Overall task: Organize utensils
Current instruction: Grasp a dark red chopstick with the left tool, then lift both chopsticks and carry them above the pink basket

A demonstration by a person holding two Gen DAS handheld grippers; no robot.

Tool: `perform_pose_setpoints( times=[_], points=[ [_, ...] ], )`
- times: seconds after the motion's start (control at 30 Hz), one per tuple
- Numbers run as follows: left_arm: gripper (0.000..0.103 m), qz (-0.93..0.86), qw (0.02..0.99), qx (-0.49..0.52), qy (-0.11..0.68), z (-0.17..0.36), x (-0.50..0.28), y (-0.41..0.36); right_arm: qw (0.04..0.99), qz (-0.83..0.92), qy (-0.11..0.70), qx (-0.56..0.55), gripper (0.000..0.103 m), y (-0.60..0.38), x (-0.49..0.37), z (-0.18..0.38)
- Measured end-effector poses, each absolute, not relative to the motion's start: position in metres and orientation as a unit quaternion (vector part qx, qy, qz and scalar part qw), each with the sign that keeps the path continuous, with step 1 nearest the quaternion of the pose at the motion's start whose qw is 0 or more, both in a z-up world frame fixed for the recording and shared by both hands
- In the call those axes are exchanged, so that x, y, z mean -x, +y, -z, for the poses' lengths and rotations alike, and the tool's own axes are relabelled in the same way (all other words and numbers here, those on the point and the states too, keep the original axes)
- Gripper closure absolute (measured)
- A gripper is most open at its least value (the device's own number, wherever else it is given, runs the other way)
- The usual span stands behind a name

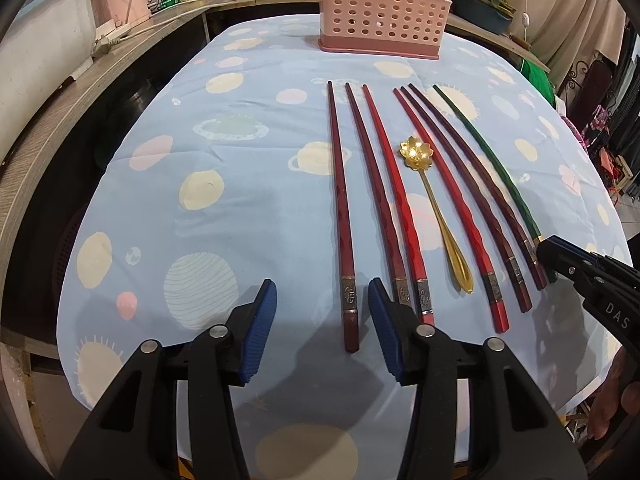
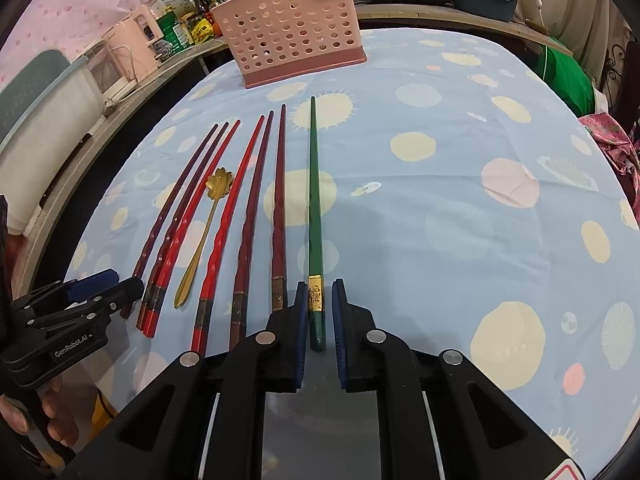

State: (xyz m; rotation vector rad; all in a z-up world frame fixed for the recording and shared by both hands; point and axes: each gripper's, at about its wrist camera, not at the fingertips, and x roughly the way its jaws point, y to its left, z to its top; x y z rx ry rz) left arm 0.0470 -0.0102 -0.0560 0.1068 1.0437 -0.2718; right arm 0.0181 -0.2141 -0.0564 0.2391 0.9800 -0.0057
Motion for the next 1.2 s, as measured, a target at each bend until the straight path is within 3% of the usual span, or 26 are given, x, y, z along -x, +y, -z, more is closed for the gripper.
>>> perform_pose_setpoints(
  times=[0.37, 1.2],
  points=[
    [0.096, 0.147, 0.853, -0.046, 0.499, 0.055, -0.044, -0.011, 0.876, 0.002, 0.468, -0.115, 0.092, -0.214, -0.017, 0.056],
    [0.096, 0.152, 0.866, -0.006, 0.476, 0.009, -0.047, -0.001, 0.889, -0.006, 0.438, -0.131, 0.096, -0.226, -0.017, 0.024]
  ],
)
